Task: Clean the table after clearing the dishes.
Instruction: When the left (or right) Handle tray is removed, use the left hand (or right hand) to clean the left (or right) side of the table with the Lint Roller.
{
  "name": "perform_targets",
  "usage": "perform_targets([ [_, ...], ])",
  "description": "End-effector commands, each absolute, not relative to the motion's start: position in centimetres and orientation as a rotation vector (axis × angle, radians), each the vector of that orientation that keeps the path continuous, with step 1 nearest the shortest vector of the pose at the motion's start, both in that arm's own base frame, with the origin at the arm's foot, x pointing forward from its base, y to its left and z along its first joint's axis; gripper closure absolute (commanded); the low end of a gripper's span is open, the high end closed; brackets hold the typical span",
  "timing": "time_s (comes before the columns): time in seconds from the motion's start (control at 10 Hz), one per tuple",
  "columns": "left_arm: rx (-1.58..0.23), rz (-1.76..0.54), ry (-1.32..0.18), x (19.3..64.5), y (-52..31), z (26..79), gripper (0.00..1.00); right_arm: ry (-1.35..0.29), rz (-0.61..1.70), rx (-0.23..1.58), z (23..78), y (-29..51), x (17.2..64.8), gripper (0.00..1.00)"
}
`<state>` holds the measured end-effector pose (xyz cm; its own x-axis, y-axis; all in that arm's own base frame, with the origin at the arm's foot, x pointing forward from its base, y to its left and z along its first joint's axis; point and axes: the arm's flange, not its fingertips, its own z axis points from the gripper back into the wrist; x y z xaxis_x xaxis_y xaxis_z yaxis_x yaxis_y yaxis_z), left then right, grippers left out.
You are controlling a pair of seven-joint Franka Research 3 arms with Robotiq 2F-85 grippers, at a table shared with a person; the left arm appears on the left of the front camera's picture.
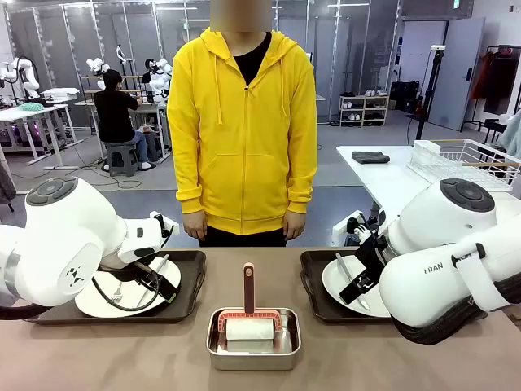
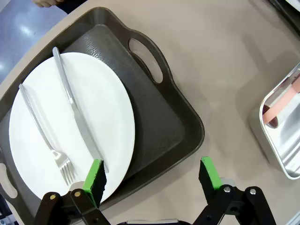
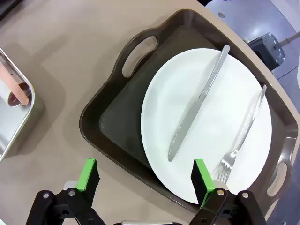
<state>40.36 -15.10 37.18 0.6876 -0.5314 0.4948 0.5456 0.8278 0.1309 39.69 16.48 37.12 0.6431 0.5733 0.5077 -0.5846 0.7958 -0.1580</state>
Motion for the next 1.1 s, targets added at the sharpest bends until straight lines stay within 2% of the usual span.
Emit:
perform_targets([
  [0.0, -0.028, -0.603, -0.545, 40.36, -15.11, 37.19, 0.00, -0.571, 0.659, 0.021, 37.12, 16.48, 39.69, 0.00],
  [1.0, -0.027, -0.604, -0.545, 40.35, -15.14, 37.18, 0.00, -0.571, 0.660, 0.020, 37.12, 16.43, 39.72, 0.00],
])
